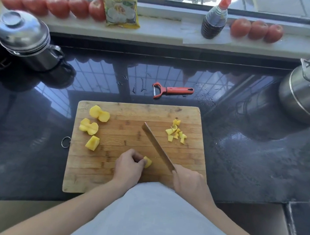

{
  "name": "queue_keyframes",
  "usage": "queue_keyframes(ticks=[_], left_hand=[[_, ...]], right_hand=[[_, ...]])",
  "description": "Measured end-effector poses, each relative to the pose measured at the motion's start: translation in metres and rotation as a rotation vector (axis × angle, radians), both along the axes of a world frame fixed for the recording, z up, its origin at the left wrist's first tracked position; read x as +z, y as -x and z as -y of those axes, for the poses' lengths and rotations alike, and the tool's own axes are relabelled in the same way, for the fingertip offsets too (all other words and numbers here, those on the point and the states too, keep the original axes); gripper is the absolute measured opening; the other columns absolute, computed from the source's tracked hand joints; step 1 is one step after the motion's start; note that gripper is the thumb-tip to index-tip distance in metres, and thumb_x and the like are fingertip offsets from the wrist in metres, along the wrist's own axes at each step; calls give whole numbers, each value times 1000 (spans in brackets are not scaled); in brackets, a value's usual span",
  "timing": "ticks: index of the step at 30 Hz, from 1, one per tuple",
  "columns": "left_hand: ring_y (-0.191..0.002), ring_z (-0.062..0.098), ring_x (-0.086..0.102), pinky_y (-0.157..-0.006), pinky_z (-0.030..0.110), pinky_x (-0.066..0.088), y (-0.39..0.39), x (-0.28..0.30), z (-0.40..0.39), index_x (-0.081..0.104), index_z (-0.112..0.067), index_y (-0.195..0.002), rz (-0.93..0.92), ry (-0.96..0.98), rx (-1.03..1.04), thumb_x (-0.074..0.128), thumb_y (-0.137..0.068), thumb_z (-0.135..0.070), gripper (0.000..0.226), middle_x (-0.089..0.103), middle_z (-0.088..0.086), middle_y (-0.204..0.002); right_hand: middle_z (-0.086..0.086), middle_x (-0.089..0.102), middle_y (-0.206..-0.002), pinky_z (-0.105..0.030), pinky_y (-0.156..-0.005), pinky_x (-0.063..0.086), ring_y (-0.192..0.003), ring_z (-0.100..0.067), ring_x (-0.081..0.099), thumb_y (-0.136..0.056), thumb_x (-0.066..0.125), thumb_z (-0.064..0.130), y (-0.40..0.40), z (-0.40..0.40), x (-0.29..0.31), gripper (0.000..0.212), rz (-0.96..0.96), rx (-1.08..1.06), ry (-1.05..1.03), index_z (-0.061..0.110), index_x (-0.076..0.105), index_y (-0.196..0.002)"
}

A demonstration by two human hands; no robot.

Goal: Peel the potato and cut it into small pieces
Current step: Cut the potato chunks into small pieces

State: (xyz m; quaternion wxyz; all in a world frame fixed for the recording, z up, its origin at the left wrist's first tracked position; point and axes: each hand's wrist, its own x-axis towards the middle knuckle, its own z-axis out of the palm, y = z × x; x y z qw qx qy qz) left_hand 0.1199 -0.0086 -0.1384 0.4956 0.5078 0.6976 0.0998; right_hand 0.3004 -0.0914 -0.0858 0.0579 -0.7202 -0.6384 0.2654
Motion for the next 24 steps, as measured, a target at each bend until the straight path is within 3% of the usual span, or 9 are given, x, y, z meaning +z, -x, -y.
queue_keyframes(ticks=[2,4,7,12,17,21,24], left_hand=[[-90,21,66,-70,34,46,1,-1,0,68,-20,-83,7,12,1,75,-93,-24,12,74,-1,-85],[-90,25,68,-73,37,51,2,-2,-2,71,-17,-84,14,15,-8,75,-89,-18,7,75,1,-85],[-90,28,68,-75,38,54,3,-1,-2,75,-14,-83,30,16,-2,73,-84,-10,4,76,2,-86],[-83,27,69,-65,31,48,2,1,-1,78,-12,-82,46,-14,-13,70,-83,-6,10,77,2,-83],[-81,25,70,-66,32,52,1,-1,-1,78,-15,-79,29,-14,-18,70,-81,-7,12,76,-2,-79],[-85,29,70,-63,29,45,1,-3,-2,77,-15,-80,37,6,-5,70,-82,-8,10,76,0,-81],[-91,32,68,-71,31,47,1,-2,-4,77,-14,-87,43,19,19,73,-81,-8,9,76,4,-87]], right_hand=[[-3,65,-70,-40,-55,47,-65,-34,61,-87,20,43,-2,10,11,55,-2,21,-91,14,66,-90],[1,52,-53,-34,-33,42,-42,-26,45,-79,30,27,-3,17,7,35,86,90,-214,16,62,-69],[3,42,-48,-28,-23,31,-41,-20,20,-72,36,10,-7,21,-8,23,141,160,-256,17,55,-62],[4,44,-49,-27,-24,31,-32,-25,31,-73,37,11,-10,26,-19,23,193,214,-292,16,58,-67],[4,45,-50,-29,-23,32,-29,-28,39,-75,37,12,-12,28,-18,22,201,246,-249,16,59,-70],[4,48,-50,-27,-23,33,-29,-28,43,-73,39,15,-11,29,-19,21,189,227,-168,17,59,-69],[3,59,-65,-33,-37,37,-48,-30,59,-83,54,16,-5,19,-17,5,282,263,-10,19,54,-80]])
